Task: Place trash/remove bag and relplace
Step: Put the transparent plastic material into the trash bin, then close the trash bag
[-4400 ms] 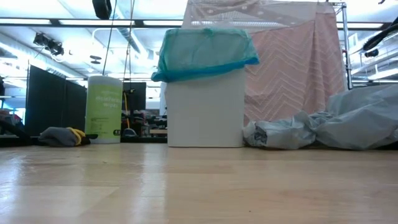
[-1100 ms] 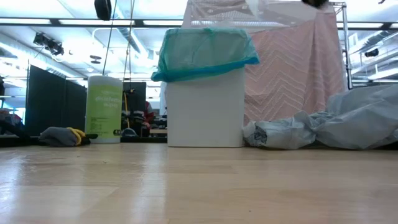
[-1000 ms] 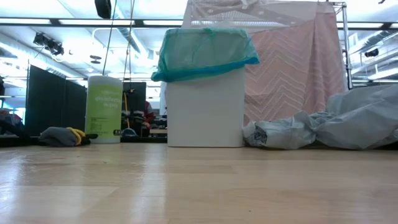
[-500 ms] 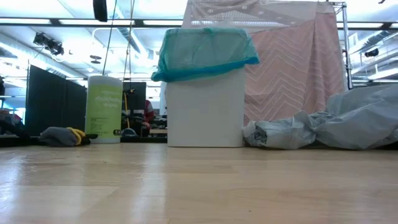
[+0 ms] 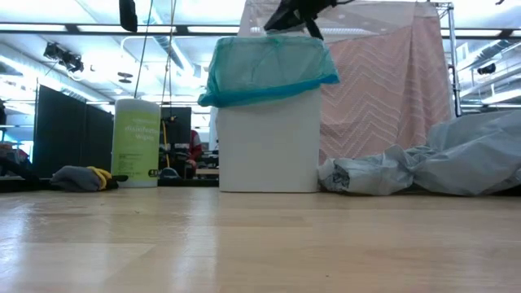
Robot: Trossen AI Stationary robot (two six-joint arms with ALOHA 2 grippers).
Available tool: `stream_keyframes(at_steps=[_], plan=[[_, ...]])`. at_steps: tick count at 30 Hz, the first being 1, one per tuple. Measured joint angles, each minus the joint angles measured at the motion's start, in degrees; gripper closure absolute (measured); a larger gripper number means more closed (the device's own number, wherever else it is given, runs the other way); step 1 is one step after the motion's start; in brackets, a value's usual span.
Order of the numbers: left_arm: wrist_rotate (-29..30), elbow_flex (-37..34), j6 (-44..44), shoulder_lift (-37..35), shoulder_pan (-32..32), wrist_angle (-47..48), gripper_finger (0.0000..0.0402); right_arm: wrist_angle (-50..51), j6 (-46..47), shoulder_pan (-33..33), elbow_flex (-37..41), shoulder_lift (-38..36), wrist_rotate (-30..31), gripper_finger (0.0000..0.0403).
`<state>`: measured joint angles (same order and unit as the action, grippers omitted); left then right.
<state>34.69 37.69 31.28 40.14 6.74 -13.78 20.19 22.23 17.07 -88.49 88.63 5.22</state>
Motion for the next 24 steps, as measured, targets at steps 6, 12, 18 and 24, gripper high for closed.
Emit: stream_keyframes(at_steps=[6, 12, 18, 24], plan=[[1.33, 0.0, 0.46, 0.0, -0.77, 0.04, 0.0373, -3.66, 2.7, 0.89, 0.0, 0.28, -1.78, 0.0277], [3.7, 0.0, 3.18, -0.02, -5.69, 2.38, 0.0357, -5.63, 7.51, 0.99, 0.0, -0.8, -0.83, 0.0223], [0.27, 0.0, 10.88, -0.02, -14.01, 10.83, 0.0355, -4.81, 7.72, -1.31, 0.0, -6.06, -2.95, 0.022], [-11.78, 0.0, 14.4, -0.02, -23.14, 14.34, 0.0355, 14.79, 8.96, -5.08, -0.04, -14.72, 6.61, 0.0232]])
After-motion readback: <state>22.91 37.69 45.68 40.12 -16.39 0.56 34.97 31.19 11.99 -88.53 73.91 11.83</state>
